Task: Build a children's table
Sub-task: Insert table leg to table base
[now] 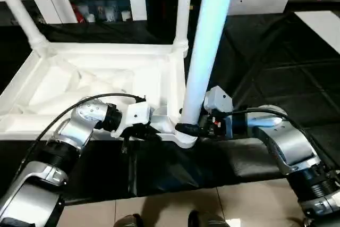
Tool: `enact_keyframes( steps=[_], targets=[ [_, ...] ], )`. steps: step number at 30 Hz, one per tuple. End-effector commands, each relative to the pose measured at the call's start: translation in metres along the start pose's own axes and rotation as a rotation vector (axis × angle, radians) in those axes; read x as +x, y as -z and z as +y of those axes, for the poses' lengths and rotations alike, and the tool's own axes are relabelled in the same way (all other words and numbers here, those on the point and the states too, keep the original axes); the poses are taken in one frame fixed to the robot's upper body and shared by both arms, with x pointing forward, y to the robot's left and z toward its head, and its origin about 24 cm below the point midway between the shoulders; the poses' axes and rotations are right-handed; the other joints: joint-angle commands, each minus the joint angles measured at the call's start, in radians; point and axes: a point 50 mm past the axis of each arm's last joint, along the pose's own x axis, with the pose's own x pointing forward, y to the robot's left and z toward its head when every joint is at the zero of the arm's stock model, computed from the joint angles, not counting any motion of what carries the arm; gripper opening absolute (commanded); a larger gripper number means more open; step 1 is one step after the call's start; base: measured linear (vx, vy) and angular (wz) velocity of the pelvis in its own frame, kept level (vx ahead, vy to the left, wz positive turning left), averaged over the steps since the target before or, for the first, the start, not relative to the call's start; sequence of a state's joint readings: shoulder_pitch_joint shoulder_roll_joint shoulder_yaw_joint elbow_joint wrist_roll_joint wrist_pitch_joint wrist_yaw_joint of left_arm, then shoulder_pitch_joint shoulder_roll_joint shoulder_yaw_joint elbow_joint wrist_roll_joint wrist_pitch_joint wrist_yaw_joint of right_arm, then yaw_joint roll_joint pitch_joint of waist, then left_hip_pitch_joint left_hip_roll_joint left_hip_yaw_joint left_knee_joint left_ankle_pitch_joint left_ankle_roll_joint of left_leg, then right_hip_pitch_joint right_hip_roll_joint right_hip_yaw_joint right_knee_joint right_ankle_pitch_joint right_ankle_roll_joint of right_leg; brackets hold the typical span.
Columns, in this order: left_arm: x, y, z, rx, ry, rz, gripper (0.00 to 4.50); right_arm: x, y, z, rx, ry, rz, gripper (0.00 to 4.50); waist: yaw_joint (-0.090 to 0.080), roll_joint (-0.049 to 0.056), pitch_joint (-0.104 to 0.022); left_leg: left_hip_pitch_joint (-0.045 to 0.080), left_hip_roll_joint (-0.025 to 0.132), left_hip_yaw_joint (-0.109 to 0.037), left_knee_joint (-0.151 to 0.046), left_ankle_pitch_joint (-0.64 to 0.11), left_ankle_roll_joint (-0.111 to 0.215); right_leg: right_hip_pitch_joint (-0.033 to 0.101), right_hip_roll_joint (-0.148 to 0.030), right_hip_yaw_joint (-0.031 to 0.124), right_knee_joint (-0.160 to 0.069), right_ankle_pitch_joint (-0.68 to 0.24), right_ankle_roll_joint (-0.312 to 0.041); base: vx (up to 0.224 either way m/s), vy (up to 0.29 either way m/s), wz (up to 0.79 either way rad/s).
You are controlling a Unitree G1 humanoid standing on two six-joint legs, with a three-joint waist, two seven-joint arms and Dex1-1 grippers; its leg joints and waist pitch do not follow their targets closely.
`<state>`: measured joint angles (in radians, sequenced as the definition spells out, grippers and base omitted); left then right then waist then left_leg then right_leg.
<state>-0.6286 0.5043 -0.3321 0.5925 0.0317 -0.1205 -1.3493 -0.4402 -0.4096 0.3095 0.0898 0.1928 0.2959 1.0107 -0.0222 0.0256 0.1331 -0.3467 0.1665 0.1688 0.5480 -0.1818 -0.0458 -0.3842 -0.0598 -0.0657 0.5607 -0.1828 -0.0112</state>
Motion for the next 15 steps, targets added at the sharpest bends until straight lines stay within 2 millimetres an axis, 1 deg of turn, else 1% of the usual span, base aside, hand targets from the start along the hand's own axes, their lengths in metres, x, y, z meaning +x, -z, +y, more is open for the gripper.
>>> enact_keyframes(
  steps=[1,2,3,4,5,6,7,8,9,10,11,12,13,14,15],
  targets=[
    [-0.007,-0.003,0.006,-0.007,-0.095,0.007,0.00,0.017,0.071,0.033,0.193,-0.065,0.275,1.90,-0.002,0.004,0.004,0.013,0.061,-0.053,-0.084,-0.568,-0.009,-0.016,-0.101,0.055,-0.112,-0.795,-0.073,0.000,0.000,0.00],
    [-0.008,-0.002,0.004,-0.028,-0.111,-0.003,0.00,0.018,0.072,0.030,0.191,-0.022,0.277,1.90,-0.006,0.008,0.003,0.010,0.060,-0.058,-0.084,-0.581,-0.018,-0.012,-0.105,0.051,-0.112,-0.817,-0.064,0.000,0.000,0.00],
    [-0.008,-0.002,0.004,-0.028,-0.111,-0.003,0.00,0.018,0.072,0.030,0.191,-0.022,0.277,1.90,-0.010,0.007,0.007,-0.002,0.056,-0.064,-0.087,-0.582,-0.017,-0.005,-0.105,0.043,-0.112,-0.842,-0.048,0.000,0.000,0.00],
    [-0.011,0.000,-0.001,-0.077,-0.172,-0.012,0.00,0.021,0.073,0.024,0.202,0.074,0.278,1.90,-0.009,0.014,0.008,0.000,0.059,-0.067,-0.089,-0.586,-0.023,-0.006,-0.108,0.043,-0.112,-0.852,-0.043,-0.016,0.014,-0.21],
    [-0.012,0.001,-0.002,-0.090,-0.190,-0.014,0.00,0.021,0.073,0.023,0.206,0.101,0.277,1.90,-0.014,0.015,0.009,-0.003,0.056,-0.072,-0.088,-0.585,-0.026,-0.005,-0.111,0.041,-0.112,-0.852,-0.045,-0.024,0.023,-0.21],
    [-0.014,0.001,-0.006,-0.140,-0.249,-0.027,0.00,0.023,0.073,0.018,0.213,0.181,0.269,1.90,-0.020,0.021,0.013,-0.004,0.056,-0.080,-0.092,-0.606,-0.033,0.000,-0.110,0.034,-0.110,-0.842,-0.045,-0.024,0.023,-0.21],
    [-0.014,0.001,-0.006,-0.140,-0.249,-0.027,0.00,0.023,0.073,0.018,0.213,0.181,0.269,1.90,-0.025,0.024,0.021,-0.005,0.054,-0.085,-0.097,-0.632,-0.031,-0.001,-0.106,0.025,-0.114,-0.845,-0.041,-0.048,0.030,-0.20],
    [-0.014,-0.001,-0.010,-0.182,-0.299,-0.046,0.00,0.025,0.071,0.014,0.218,0.244,0.253,1.90,-0.034,0.029,0.017,0.005,0.054,-0.090,-0.097,-0.679,-0.029,0.006,-0.102,0.011,-0.119,-0.815,-0.034,-0.044,0.038,-0.18],
    [-0.012,-0.003,-0.013,-0.205,-0.321,-0.063,0.00,0.026,0.070,0.011,0.219,0.281,0.245,1.90,-0.038,0.035,0.019,0.003,0.059,-0.095,-0.101,-0.693,-0.031,0.013,-0.105,0.008,-0.111,-0.769,-0.047,-0.044,0.038,-0.18],
    [-0.009,-0.008,-0.017,-0.241,-0.360,-0.087,0.00,0.028,0.068,0.007,0.225,0.345,0.230,1.90,-0.048,0.044,0.023,-0.015,0.070,-0.105,-0.123,-0.746,-0.036,0.038,-0.100,0.000,-0.085,-0.661,-0.062,-0.060,0.048,-0.20],
    [-0.009,-0.008,-0.017,-0.241,-0.360,-0.087,0.00,0.028,0.068,0.007,0.225,0.345,0.230,1.90,-0.049,0.058,0.036,-0.040,0.086,-0.111,-0.171,-0.862,-0.052,0.062,-0.077,-0.013,-0.032,-0.553,-0.067,-0.085,0.044,-0.16],
    [0.000,-0.017,-0.023,-0.285,-0.423,-0.106,0.00,0.032,0.063,-0.005,0.261,0.474,0.199,1.90,-0.025,0.068,0.029,-0.064,0.106,-0.101,-0.217,-0.935,-0.068,0.094,-0.063,0.011,0.086,-0.328,-0.090,-0.085,0.044,-0.16],
    [0.000,-0.017,-0.023,-0.285,-0.423,-0.106,0.00,0.032,0.063,-0.005,0.261,0.474,0.199,1.90,-0.024,0.063,0.034,-0.066,0.103,-0.088,-0.229,-0.937,-0.078,0.085,-0.060,0.024,0.104,-0.279,-0.099,-0.065,0.006,0.00],
    [0.003,-0.020,-0.024,-0.298,-0.448,-0.108,0.00,0.033,0.062,-0.010,0.280,0.520,0.187,1.90,-0.021,0.022,0.027,0.010,0.046,-0.061,-0.146,-0.797,-0.085,-0.002,-0.073,0.058,-0.025,-0.600,-0.077,-0.009,-0.056,0.10],
    [0.007,-0.024,-0.025,-0.312,-0.469,-0.112,0.00,0.034,0.061,-0.014,0.301,0.564,0.177,1.90,-0.024,0.002,0.030,0.088,-0.011,-0.049,-0.020,-0.593,-0.055,-0.078,-0.102,0.043,-0.145,-0.879,-0.048,-0.009,-0.056,0.10]
  ],
)
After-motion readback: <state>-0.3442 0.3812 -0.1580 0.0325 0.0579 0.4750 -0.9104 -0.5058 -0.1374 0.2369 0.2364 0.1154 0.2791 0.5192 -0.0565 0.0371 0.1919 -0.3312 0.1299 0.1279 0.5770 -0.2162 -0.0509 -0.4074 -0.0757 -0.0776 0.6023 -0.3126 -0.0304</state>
